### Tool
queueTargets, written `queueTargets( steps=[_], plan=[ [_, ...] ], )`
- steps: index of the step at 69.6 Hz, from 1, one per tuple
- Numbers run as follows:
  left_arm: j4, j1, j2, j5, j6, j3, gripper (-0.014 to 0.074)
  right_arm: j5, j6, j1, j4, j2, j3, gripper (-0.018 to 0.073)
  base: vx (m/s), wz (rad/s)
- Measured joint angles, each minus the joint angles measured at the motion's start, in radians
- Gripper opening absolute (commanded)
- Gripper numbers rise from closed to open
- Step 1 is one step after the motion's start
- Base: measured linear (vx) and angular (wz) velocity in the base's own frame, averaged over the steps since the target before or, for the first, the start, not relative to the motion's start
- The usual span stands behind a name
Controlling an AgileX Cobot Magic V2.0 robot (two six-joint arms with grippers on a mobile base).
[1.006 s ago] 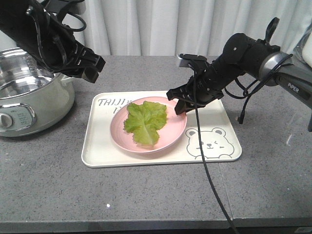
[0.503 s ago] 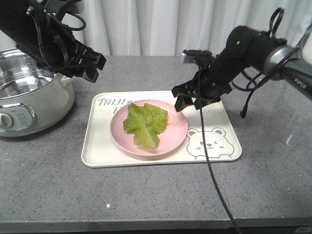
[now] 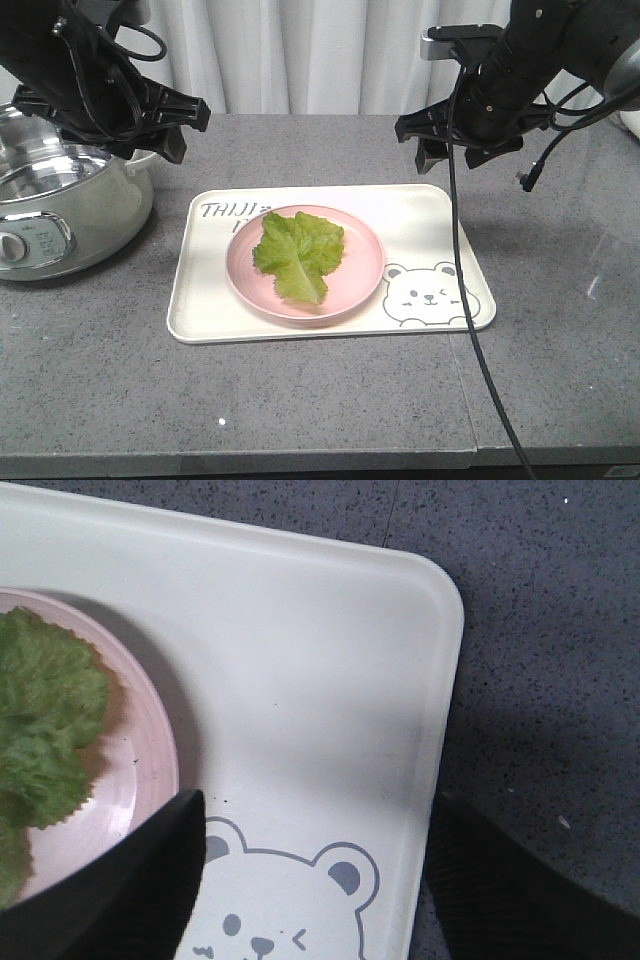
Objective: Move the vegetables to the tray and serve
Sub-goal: 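Release the plate and raise both grippers above the tray, then lower both grippers onto the opposite short edges of the tray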
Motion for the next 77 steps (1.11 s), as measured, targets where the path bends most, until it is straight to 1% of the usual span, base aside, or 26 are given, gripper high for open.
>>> queueTargets(
  steps=[9, 27, 38, 48, 77],
  plan=[
    [0.0, 0.0, 0.021, -0.004, -0.022, 0.009, 0.0397, 0.0, 0.011, -0.005, -0.006, 0.0, 0.029, 0.0463, 0.0, 0.0],
    [0.028, 0.0, 0.04, -0.009, -0.027, 0.071, 0.0397, -0.001, 0.018, -0.079, 0.015, -0.001, 0.18, 0.0463, 0.0, 0.0],
    [0.031, 0.0, 0.04, -0.01, -0.028, 0.118, 0.0397, -0.003, 0.01, -0.093, 0.013, -0.001, 0.246, 0.0463, 0.0, 0.0],
    [0.032, 0.0, 0.04, -0.014, -0.034, 0.157, 0.0397, -0.006, 0.009, -0.093, 0.027, -0.001, 0.251, 0.0463, 0.0, 0.0],
    [0.032, 0.0, 0.043, -0.017, -0.038, 0.222, 0.0397, -0.008, 0.008, -0.093, 0.027, 0.002, 0.251, 0.0463, 0.0, 0.0]
  ],
)
